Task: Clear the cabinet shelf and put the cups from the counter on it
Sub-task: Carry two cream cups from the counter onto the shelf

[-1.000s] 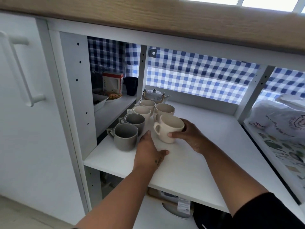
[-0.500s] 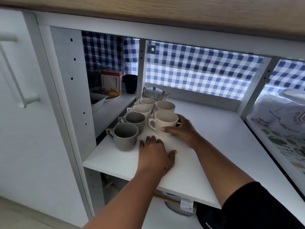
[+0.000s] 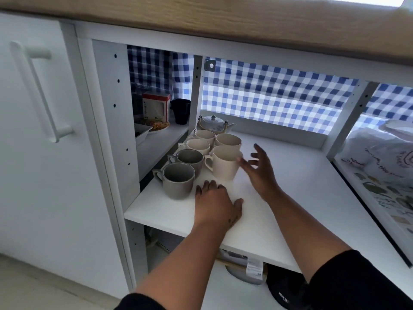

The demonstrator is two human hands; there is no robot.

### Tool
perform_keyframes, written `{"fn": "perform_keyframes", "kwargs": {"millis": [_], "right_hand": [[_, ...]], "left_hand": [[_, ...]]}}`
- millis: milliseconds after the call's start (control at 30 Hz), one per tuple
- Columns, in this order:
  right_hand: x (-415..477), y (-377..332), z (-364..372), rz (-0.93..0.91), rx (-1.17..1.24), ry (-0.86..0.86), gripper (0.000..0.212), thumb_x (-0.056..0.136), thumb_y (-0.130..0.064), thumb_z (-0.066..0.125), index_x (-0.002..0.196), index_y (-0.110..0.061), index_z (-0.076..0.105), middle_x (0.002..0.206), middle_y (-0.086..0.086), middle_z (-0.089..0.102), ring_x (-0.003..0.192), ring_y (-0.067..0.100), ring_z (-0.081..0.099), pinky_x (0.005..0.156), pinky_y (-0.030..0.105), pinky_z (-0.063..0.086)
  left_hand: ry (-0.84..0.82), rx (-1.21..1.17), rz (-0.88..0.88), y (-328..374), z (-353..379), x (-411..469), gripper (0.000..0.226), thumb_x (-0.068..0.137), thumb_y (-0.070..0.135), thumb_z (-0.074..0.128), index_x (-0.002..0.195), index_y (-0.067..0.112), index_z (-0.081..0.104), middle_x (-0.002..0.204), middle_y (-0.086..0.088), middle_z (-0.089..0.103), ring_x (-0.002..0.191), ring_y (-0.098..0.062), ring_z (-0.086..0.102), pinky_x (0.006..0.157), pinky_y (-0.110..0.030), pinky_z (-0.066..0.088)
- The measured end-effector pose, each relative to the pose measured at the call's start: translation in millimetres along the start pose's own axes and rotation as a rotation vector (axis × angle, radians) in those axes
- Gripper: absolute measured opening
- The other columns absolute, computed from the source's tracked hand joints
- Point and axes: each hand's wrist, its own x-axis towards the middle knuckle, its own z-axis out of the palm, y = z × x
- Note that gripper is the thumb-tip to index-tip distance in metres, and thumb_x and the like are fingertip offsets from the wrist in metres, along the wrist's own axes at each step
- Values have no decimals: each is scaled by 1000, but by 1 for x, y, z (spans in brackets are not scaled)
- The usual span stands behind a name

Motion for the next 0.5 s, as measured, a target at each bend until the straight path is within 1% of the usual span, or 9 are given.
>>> {"fn": "perform_keyframes", "kwargs": {"millis": [33, 100, 133, 200, 267, 367, 433, 500], "right_hand": [[-7, -2, -6, -1, -56, 49, 77, 81, -49, 71, 145, -24, 37, 126, -1, 49, 102, 14, 56, 80, 26, 49], [-19, -9, -16, -1, -214, 121, 55, 86, -44, 67, 134, -23, 51, 119, -3, 56, 94, 10, 57, 76, 19, 46], [-26, -16, -21, 14, -298, 128, 43, 88, -39, 65, 126, -21, 57, 117, -1, 61, 91, 9, 58, 76, 18, 44], [-39, -30, -30, 56, -433, 74, 27, 90, -33, 62, 114, -19, 66, 112, 2, 67, 90, 11, 61, 79, 19, 42], [-53, -47, -40, 96, -531, -24, 23, 90, -32, 60, 105, -20, 69, 109, 2, 70, 96, 17, 65, 83, 23, 48], [-78, -86, -56, 126, -627, -187, 24, 89, -33, 55, 101, -20, 71, 109, 3, 71, 100, 21, 65, 88, 32, 52], [-97, -121, -69, 170, -624, -250, 24, 88, -30, 53, 99, -20, 72, 108, 3, 72, 101, 22, 65, 87, 31, 52], [-115, -152, -79, 183, -637, -313, 25, 89, -27, 51, 99, -19, 73, 108, 2, 72, 103, 23, 64, 85, 29, 50]], "left_hand": [[-23, -8, 0, 1, -2, -2, 65, 91, 57, 41, 134, 9, 50, 147, -12, 43, 142, -28, 30, 121, -42, 16], [-57, -36, 7, 1, -10, -6, 56, 94, 53, 44, 128, 10, 55, 138, -10, 52, 132, -26, 43, 116, -37, 28], [-81, -47, 6, 2, -17, -9, 50, 94, 50, 46, 123, 11, 58, 130, -8, 57, 123, -24, 50, 110, -34, 35], [-162, -32, 8, 2, -35, -18, 40, 95, 44, 49, 116, 11, 61, 118, -8, 61, 110, -24, 56, 95, -32, 44], [-294, 53, 17, 7, -59, -27, 35, 95, 39, 51, 114, 12, 61, 115, -9, 61, 105, -25, 59, 86, -33, 47], [-400, 177, 34, 19, -103, -45, 27, 92, 30, 54, 112, 14, 63, 114, -7, 61, 102, -26, 61, 74, -31, 43], [-428, 222, 55, 27, -145, -58, 27, 93, 26, 52, 114, 13, 61, 116, -7, 60, 102, -27, 61, 72, -30, 41], [-465, 238, 65, 36, -181, -67, 28, 94, 25, 50, 117, 13, 60, 119, -7, 58, 105, -28, 60, 73, -30, 42]]}}
